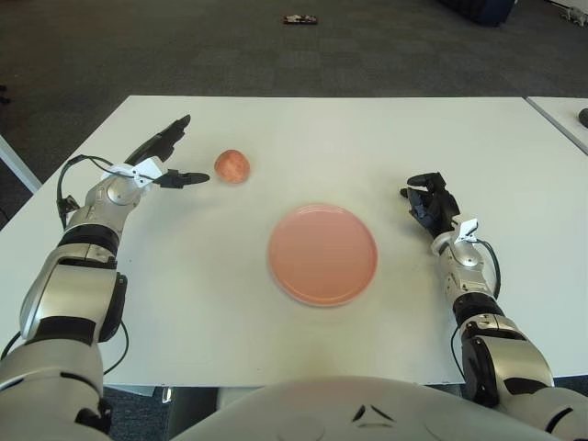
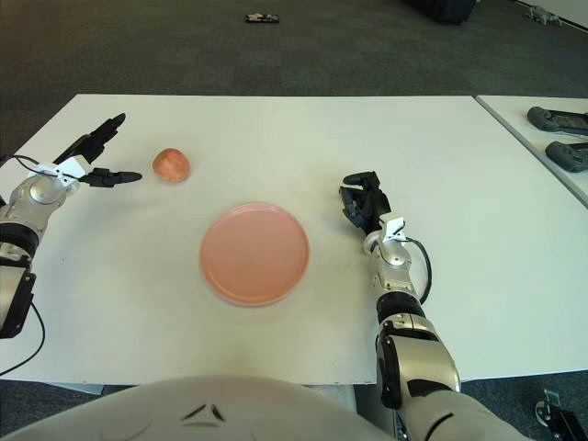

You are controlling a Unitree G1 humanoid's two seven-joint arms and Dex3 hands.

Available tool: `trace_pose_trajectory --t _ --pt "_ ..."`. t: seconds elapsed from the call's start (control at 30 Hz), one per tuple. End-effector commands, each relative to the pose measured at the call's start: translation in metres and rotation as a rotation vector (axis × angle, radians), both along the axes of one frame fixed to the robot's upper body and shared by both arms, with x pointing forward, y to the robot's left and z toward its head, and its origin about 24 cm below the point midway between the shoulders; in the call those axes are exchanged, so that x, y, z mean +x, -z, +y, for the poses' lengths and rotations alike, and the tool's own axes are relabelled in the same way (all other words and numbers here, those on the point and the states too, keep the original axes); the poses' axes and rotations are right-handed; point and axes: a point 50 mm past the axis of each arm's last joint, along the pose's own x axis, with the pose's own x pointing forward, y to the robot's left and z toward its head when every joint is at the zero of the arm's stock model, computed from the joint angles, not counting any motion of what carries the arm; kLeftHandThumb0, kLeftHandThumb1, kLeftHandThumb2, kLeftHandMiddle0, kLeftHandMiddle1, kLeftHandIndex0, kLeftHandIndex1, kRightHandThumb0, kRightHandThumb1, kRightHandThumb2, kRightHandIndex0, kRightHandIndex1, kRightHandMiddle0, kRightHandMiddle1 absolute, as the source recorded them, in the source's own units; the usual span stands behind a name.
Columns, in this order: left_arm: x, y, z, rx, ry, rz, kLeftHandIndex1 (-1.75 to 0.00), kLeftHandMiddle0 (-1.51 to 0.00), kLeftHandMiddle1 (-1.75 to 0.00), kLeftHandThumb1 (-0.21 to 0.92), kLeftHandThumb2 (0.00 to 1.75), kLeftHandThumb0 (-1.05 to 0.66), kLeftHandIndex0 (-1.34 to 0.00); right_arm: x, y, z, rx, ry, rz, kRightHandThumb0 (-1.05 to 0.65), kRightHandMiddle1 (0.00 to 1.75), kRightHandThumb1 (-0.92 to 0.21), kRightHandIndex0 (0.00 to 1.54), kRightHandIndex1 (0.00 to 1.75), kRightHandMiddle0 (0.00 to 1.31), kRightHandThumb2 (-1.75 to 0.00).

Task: Put the apple into the plate.

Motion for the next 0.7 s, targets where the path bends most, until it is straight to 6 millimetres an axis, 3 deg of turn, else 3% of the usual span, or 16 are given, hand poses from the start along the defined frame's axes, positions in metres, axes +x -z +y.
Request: trace_pose_trajectory --t 0.0,0.37,0.67 --pt "0.004 -0.001 0.0 -0.014 -0.074 -0.036 -0.05 0.0 0.0 0.73 0.23 -0.95 -0.02 -0.018 0.027 -0.004 0.021 0.021 0.144 -0.35 1.69 -0.92 0.34 1.23 0.25 -0.47" --pt "0.0 0.012 -0.003 -0.061 -0.156 -0.075 -0.39 -0.03 -0.02 0.66 0.38 -0.96 0.0 -0.017 0.026 -0.005 0.022 0.022 0.147 -0.35 1.69 -0.92 0.34 1.23 0.25 -0.47" --pt "0.0 0.017 -0.005 -0.069 -0.193 -0.071 -0.52 -0.07 -0.03 0.64 0.42 -0.93 0.0 -0.016 0.026 -0.006 0.022 0.022 0.149 -0.35 1.69 -0.92 0.34 1.23 0.25 -0.47"
